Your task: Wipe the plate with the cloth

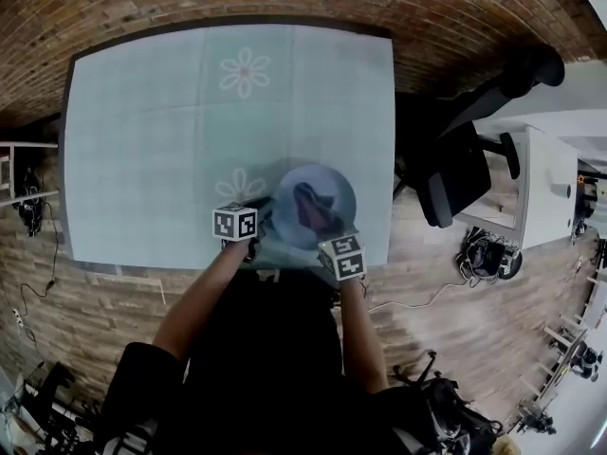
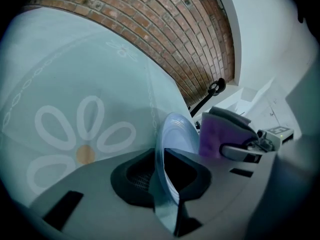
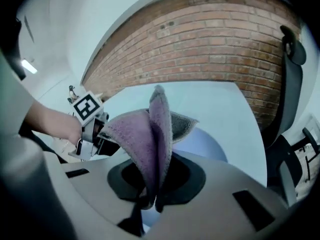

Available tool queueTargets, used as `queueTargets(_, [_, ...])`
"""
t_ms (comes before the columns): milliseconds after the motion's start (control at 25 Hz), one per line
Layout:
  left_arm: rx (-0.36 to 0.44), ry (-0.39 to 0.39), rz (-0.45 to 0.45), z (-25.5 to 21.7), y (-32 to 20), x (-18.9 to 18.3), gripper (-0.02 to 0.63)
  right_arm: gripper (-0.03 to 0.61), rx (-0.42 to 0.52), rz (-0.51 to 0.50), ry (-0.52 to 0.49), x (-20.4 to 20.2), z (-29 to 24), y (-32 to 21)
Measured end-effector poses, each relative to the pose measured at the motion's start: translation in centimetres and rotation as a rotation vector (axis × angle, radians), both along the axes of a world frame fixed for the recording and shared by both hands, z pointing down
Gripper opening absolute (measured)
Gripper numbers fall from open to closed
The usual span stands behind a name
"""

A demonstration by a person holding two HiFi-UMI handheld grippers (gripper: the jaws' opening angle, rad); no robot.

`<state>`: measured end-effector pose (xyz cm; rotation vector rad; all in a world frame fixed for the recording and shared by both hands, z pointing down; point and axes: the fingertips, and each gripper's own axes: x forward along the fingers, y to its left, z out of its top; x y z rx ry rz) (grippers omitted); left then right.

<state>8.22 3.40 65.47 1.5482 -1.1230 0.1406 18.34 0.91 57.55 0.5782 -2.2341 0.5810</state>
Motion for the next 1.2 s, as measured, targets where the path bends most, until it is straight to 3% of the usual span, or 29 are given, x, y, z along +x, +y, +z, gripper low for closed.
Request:
queueTargets(200, [0.074,-0.035,-0.032,-3.4,0.3,-2.6,0.046,0.060,0.185,0.134,-0.162,-0.4,-6.2,-2.7])
queueTargets(320, [0.177,-0.091,-0.061,-7.4,0.1,-4.8,0.046,0.060,0.290,0.177,-0.240,-1.3,-10.4,-3.0])
queueTargets(440, [0.324,-0.170,-0.063,-12.3,-0.4,-6.5,0.046,0.060,0.365,0.209,-0.309,-2.1,-13.8,-2.7])
queueTargets(640, [0.664,-0.314,-0.068,-22.2,-0.7,-8.0,0.044,0.060,0.437,0.250,-0.390,-3.3,-17.9,-1.3])
queueTargets(800, [0.828,-0.389,-0.076,-27.9,0.7,-7.9,0.044,0.060,0.522,0.282,-0.448,-3.5,-21.1,0.6])
queueTargets(960, [0.901,-0.428,-0.065,-30.3,1.9,-7.4,0.044,0.060,0.549,0.280,-0.463,-4.1,-21.9,2.6])
queueTargets(1200, [0.848,-0.413,-0.037,-28.1,2.4,-6.9,0.044,0.060,0.534,0.286,-0.439,-4.7,-20.4,4.1])
